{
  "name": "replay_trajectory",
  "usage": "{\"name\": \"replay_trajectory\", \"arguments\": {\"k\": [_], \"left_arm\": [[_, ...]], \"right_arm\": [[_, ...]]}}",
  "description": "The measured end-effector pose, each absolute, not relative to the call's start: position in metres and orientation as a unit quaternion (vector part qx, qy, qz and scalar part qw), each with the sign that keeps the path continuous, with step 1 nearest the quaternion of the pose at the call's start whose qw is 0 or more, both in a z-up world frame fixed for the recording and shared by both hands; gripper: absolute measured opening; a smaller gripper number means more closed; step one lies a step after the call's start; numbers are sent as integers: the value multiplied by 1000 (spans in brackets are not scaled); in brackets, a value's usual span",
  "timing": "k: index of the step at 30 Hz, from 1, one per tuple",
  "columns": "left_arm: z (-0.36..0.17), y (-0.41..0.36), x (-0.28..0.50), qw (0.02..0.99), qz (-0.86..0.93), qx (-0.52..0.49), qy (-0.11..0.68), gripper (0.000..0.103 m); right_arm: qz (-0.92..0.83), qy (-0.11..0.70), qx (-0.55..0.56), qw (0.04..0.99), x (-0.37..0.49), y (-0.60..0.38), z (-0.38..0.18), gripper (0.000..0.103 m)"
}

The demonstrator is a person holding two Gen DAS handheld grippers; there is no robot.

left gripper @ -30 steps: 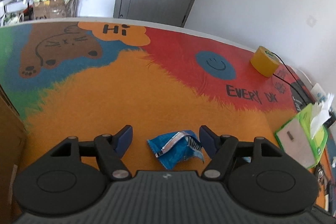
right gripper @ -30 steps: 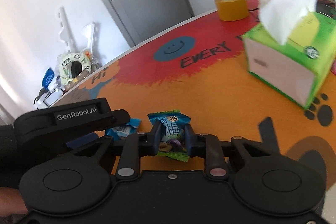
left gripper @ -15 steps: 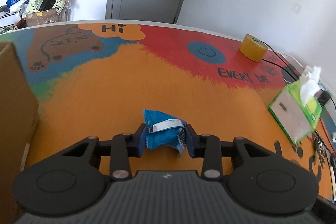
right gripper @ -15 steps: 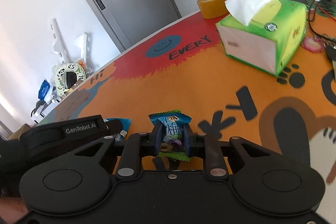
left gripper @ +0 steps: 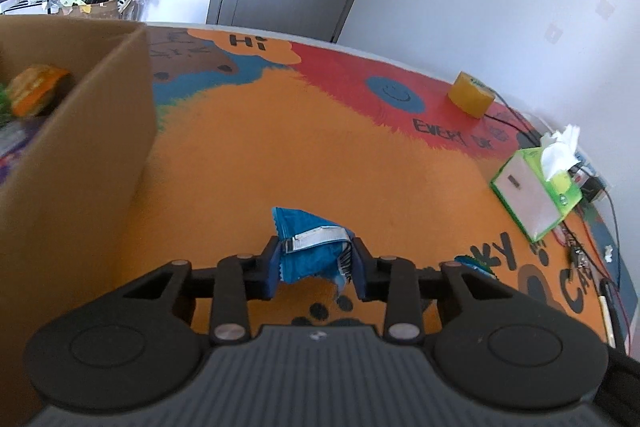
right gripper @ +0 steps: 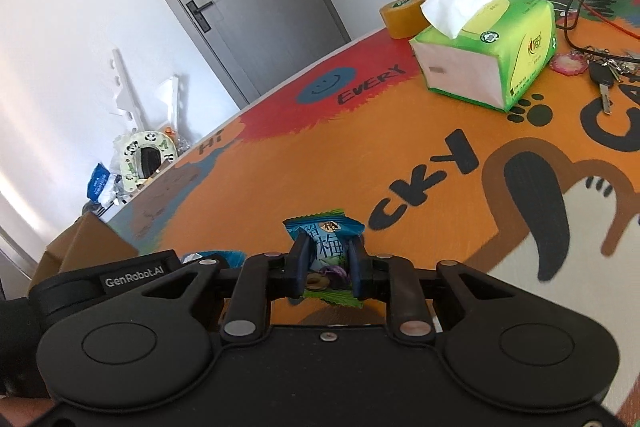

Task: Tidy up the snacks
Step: 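Carry the blue wrapper and blue-green packet over the cardboard box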

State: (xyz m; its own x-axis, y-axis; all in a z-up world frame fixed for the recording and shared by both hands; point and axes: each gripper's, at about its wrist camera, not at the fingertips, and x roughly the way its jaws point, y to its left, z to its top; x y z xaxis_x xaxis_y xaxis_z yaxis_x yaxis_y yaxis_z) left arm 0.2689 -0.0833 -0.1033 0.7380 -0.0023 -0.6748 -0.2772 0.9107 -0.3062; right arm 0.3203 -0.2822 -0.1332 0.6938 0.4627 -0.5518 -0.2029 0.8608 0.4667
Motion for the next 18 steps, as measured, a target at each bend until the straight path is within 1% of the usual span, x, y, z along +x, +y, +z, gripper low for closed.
{"name": "replay_trajectory", "arguments": {"k": [9, 18], "left_arm": [[-76, -71, 230, 924, 77, -211, 310, 34], [-47, -61, 202, 936, 75, -213, 270, 34]], "right_arm": [[207, 326, 188, 903, 296, -272, -120, 22], [235, 294, 184, 908, 271, -257, -93, 22]]}}
